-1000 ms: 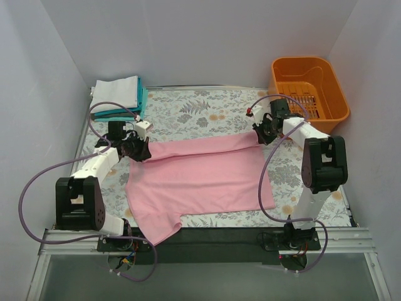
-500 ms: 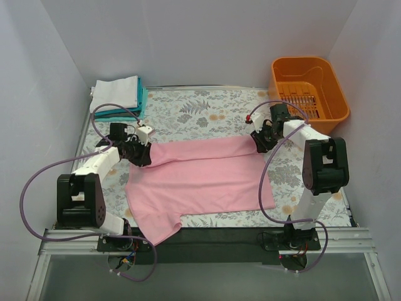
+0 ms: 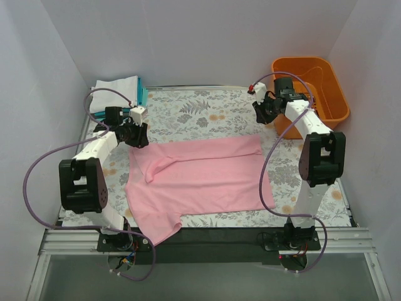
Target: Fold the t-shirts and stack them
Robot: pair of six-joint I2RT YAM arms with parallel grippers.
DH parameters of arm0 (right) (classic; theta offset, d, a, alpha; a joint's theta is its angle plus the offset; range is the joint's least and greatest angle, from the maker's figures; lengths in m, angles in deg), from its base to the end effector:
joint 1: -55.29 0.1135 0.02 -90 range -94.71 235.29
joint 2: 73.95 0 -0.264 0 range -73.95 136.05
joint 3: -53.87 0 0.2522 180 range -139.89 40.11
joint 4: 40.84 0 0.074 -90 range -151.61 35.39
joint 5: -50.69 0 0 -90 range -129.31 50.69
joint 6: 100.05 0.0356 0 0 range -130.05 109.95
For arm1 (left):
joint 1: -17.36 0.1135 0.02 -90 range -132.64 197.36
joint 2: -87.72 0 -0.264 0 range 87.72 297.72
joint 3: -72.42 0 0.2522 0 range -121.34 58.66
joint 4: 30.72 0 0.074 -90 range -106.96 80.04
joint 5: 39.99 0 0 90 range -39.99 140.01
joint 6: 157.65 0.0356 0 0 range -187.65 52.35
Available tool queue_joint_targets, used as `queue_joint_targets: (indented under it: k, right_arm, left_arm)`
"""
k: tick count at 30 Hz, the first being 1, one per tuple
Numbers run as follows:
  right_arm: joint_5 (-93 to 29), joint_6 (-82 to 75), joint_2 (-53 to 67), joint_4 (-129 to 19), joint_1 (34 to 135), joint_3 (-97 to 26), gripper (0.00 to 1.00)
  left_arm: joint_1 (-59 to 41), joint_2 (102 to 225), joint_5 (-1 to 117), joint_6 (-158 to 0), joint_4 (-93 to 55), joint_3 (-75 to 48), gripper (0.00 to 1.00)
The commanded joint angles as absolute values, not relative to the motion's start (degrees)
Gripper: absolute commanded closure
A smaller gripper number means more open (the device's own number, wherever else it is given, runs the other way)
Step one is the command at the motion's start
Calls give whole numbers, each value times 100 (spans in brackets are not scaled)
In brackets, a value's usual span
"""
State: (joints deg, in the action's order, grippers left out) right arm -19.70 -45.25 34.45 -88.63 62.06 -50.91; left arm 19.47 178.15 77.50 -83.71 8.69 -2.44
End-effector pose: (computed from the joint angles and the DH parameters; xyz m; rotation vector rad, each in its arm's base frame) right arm 0.4178 0.0616 0.2640 -0.9964 2.1917 0.1960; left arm 0.3259 -0.0044 0.2233 -0.2047 2.5050 -0.7044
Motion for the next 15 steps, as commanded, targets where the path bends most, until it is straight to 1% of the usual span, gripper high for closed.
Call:
queue_joint_targets:
  k: [1,4,7,12,14,15]
  right_arm:
    - [-2059,-4134,4188,-8836,6346,-5507,84]
    - [-2173,-4072,4566,-8774,6461,-5595,91]
    - [-2340,-4098,4751,-8722,6487,-5473,94]
    - [-2613,-4134,4734,-8440,6496,-5051,92]
    - [-2788,-4064,4699,-8344,6496,-5006,87]
    - [-2832,-4063,4655,-8300,6496,-5015,87]
  left_arm:
    - [1956,18394,7155,-8752,343,-646,63]
    - [1947,18808,7014,-8795,255,-909,65]
    - [1956,19046,6909,-8813,290,-1016,70]
    - [1956,19037,6847,-8752,308,-797,71]
    - [1956,19046,6760,-8752,282,-718,70]
    - [1956,19046,6768,-8743,264,-700,69]
